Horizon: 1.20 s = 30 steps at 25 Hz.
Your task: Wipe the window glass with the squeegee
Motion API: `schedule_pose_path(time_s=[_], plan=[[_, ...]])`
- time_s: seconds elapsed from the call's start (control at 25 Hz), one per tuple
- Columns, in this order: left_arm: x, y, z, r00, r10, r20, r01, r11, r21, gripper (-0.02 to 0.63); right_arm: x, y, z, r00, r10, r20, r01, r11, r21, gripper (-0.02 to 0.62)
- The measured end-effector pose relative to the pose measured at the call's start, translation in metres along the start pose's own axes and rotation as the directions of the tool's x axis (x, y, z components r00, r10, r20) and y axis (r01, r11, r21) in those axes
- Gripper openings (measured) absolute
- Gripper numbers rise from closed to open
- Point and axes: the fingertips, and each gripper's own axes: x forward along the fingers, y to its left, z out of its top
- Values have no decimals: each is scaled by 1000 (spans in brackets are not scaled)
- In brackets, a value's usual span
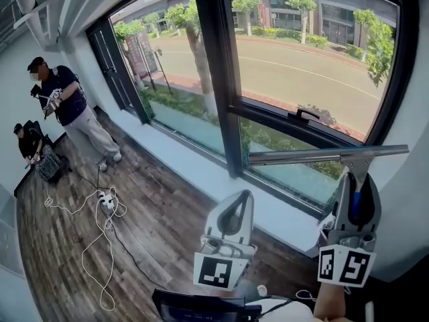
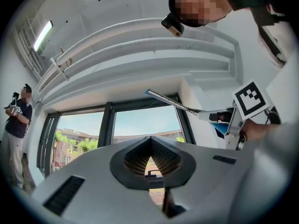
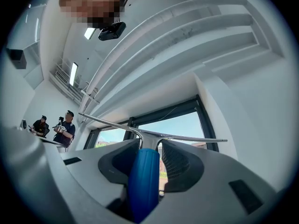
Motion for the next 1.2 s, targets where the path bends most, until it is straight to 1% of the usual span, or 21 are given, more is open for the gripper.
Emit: schedule_pose_path(time_s=[0.2,0.36,0.44,0.52,0.64,0.76,0.96,1.2], plan=[[17,30,-13,1000,6,6,-6,999,44,2,26,10,-18,1000,-2,-7,2,1000,4,149],[42,59,-20,1000,-21,16,20,1000,24,2,58,26,-31,1000,-26,-10,26,1000,-8,149],[57,82,-23,999,-36,-1,36,999,39,2,78,38,-39,999,-46,-13,46,999,-7,149],[72,108,-24,999,-50,0,50,998,48,2,99,52,-45,998,-64,-7,63,998,-10,149],[92,142,-29,997,-67,27,66,997,36,2,126,74,-57,997,-83,2,83,996,-19,149],[107,165,-43,995,-95,17,94,995,33,2,143,88,-68,994,-110,-5,110,993,-33,149],[133,184,-67,990,-138,6,138,990,-21,2,162,94,-86,988,-153,-32,151,986,-69,149],[167,183,-90,979,-203,1,203,977,-59,2,179,76,-105,972,-228,-54,221,969,-109,149]])
